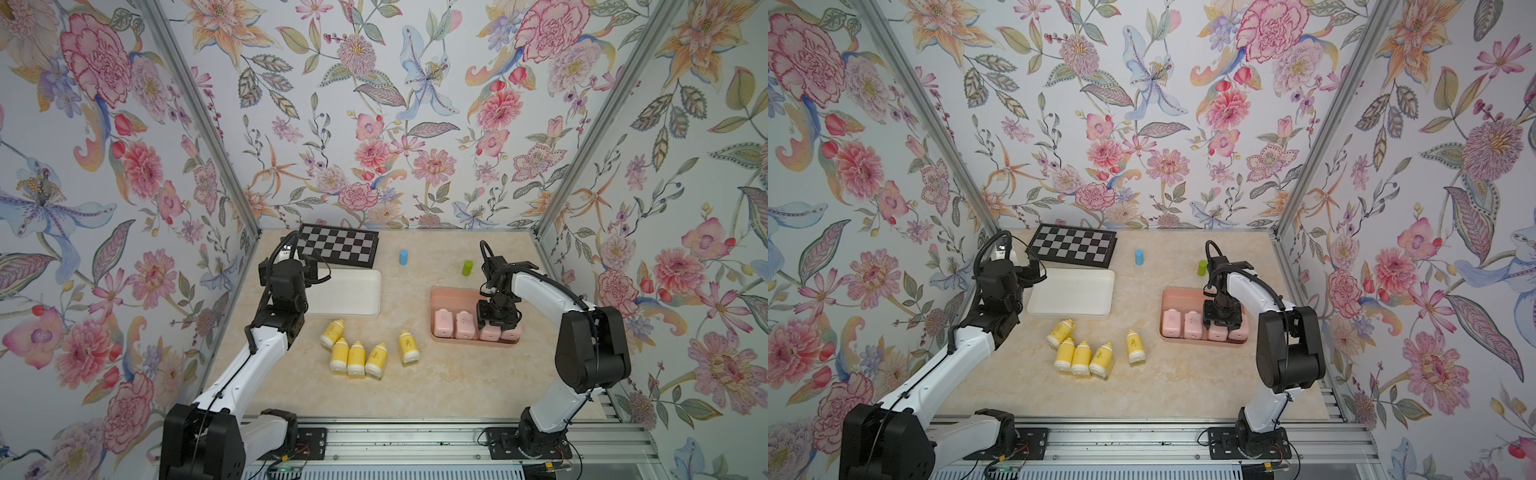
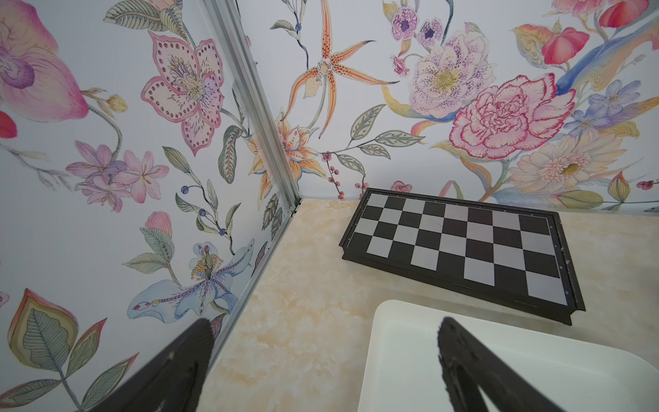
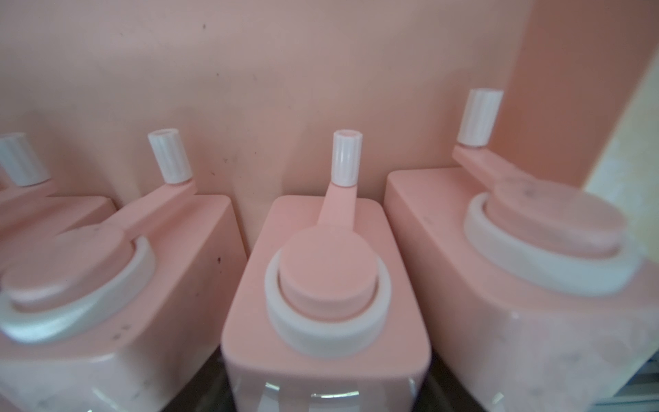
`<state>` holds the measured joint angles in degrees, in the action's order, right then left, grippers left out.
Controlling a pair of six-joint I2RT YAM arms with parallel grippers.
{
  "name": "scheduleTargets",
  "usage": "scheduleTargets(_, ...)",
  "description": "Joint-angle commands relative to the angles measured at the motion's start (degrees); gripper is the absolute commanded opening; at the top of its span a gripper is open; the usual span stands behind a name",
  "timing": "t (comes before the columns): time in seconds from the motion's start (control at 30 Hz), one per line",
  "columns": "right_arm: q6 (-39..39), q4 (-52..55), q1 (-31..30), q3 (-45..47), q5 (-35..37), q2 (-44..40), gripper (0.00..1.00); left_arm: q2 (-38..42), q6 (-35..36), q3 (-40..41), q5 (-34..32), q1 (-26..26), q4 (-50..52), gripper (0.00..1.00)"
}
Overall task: Place the pencil sharpeners by color into the storage box
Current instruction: Place the pencil sharpener in the storage box.
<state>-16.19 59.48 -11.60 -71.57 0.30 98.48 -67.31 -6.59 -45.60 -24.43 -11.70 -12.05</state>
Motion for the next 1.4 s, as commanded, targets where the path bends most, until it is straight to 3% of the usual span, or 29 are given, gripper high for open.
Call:
scheduleTargets(0.0,0.80,2.74,-0.01,-1.77,0.55,-2.76,0.61,-0.28,0.96,-0.19,-0.15,-0.68,-0.03,0.99)
scheduleTargets(0.83,0.87,-0.90,-0.36,0.28,-0.46,1.96,0.61,-0.47,1.14,-0.10,-0.37,-0.67,-0.07,0.99)
scheduleTargets(1.37,0.99,-0.91,-0.45,0.56,-0.99,1.12,0.67,-0.47,1.14,-0.10,-0.40,-0.67,-0.07,0.99)
